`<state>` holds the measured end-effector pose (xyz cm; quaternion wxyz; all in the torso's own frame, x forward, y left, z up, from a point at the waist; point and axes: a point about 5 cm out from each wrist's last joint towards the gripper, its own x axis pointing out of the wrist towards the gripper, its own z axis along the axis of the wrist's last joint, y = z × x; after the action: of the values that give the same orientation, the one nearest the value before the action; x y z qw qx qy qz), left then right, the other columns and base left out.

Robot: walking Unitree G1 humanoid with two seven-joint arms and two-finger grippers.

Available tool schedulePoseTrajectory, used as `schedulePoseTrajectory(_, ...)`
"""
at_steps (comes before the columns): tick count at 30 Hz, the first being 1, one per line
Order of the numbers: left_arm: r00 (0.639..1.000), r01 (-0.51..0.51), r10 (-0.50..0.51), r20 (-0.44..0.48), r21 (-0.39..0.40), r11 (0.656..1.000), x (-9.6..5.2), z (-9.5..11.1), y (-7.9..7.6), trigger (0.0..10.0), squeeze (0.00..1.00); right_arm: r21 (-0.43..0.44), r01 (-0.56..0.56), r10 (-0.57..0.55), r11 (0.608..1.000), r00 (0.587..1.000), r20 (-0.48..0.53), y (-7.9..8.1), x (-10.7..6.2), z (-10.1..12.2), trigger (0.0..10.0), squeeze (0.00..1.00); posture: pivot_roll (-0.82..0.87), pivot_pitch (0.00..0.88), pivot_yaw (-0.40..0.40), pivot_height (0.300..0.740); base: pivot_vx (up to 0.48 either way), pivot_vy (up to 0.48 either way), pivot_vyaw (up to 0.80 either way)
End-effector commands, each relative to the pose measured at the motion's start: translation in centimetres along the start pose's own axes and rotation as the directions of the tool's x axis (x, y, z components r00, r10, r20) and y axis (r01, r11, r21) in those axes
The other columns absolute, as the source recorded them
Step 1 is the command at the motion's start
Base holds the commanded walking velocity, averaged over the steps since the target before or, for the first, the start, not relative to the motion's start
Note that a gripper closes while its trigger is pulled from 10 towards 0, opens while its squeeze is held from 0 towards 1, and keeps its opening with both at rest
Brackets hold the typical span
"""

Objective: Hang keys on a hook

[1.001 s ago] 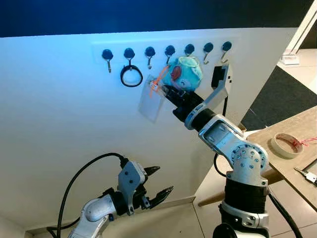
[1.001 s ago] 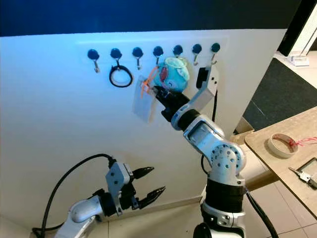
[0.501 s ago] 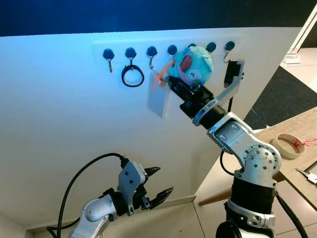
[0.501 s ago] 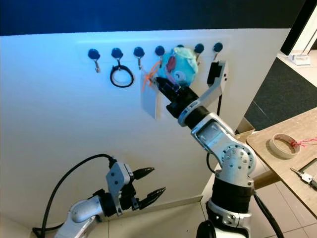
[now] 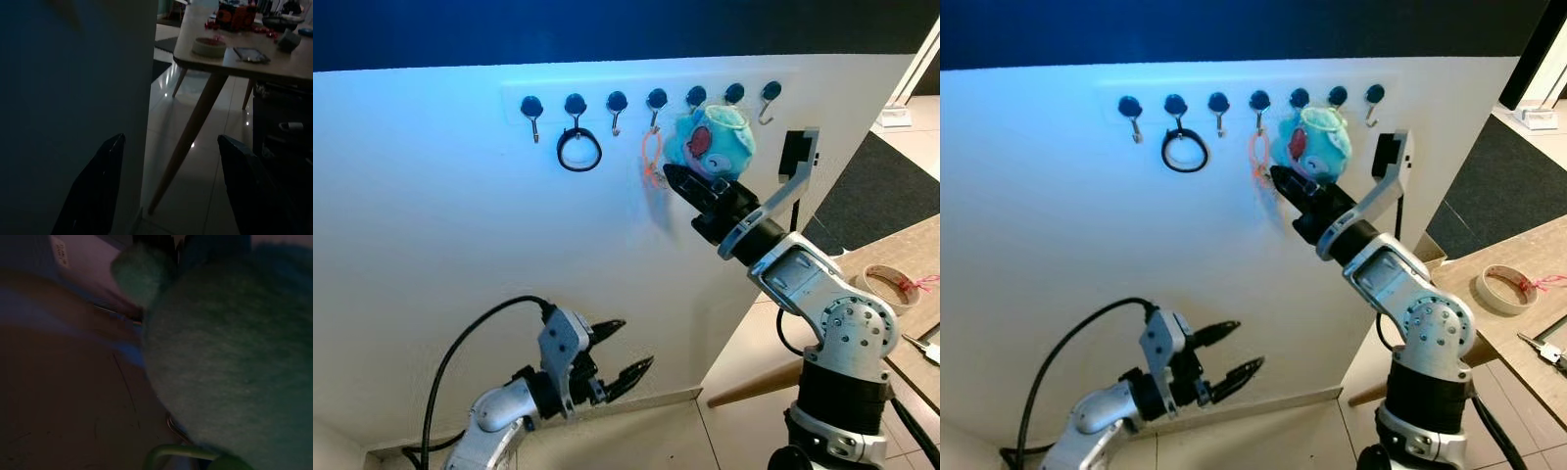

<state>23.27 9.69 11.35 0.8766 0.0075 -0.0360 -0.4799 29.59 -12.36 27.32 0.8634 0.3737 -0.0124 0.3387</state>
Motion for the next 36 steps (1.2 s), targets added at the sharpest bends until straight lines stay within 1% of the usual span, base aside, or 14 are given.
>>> schedulePoseTrajectory(1, 1.0, -0.002, 0.002, 0.028, -0.013, 1.0, 0.3, 0.5, -0.1, 10.0, 0.0, 0.012, 0.015, -0.015, 1.0, 1.0, 0.007, -0.6, -0.5, 0.2, 10.0, 0.0, 0.04, 0.1, -0.021, 0.74, 0.0, 0.0, 0.0)
schedulePoseTrajectory(5, 0.999, 0.002, -0.002, 0.044, -0.005, 1.0, 0.5, 1.1, 0.0, 10.0, 0.0, 0.004, 0.021, -0.021, 1.0, 1.0, 0.005, -0.9, -0.7, 0.4, 10.0, 0.0, 0.04, 0.102, -0.022, 0.74, 0.0, 0.0, 0.0)
schedulePoseTrajectory(12, 0.999, 0.006, -0.006, 0.046, -0.009, 1.0, 0.5, 1.2, -0.1, 10.0, 0.0, -0.002, 0.033, -0.033, 0.999, 0.999, 0.012, -1.4, -0.8, 1.0, 10.0, 0.0, 0.04, 0.102, -0.022, 0.74, 0.0, 0.0, 0.0)
schedulePoseTrajectory(19, 0.999, 0.01, -0.01, 0.041, -0.007, 1.0, 0.5, 1.2, -0.1, 10.0, 0.0, -0.014, 0.014, -0.013, 1.0, 1.0, 0.007, -1.2, -0.6, 1.5, 10.0, 0.0, 0.04, 0.102, -0.024, 0.74, 0.0, 0.0, 0.0)
schedulePoseTrajectory(22, 0.999, 0.014, -0.014, 0.035, -0.003, 1.0, 0.5, 1.2, -0.1, 10.0, 0.0, -0.013, -0.005, 0.005, 1.0, 1.0, -0.02, -1.0, -0.5, 1.2, 10.0, 0.0, 0.04, 0.102, -0.025, 0.74, 0.0, 0.0, 0.0)
schedulePoseTrajectory(25, 0.999, 0.018, -0.018, 0.027, 0.001, 1.0, 0.4, 1.1, -0.2, 10.0, 0.0, -0.015, -0.024, 0.023, 1.0, 0.997, -0.069, -0.7, -0.4, 0.1, 10.0, 0.0, 0.04, 0.101, -0.026, 0.74, 0.0, 0.0, 0.0)
schedulePoseTrajectory(31, 1.0, 0.024, -0.024, 0.019, 0.003, 1.0, 0.4, 1.0, -0.2, 10.0, 0.0, -0.015, -0.05, 0.048, 0.999, 0.991, -0.127, -0.2, -0.3, -1.1, 10.0, 0.0, 0.04, 0.101, -0.025, 0.74, 0.0, 0.0, 0.0)
schedulePoseTrajectory(36, 0.999, 0.025, -0.025, 0.019, 0.005, 1.0, 0.5, 1.0, -0.2, 10.0, 0.0, -0.013, -0.054, 0.052, 0.998, 0.99, -0.129, -0.2, -0.1, -1.2, 10.0, 0.0, 0.04, 0.1, -0.026, 0.74, 0.0, 0.0, 0.0)
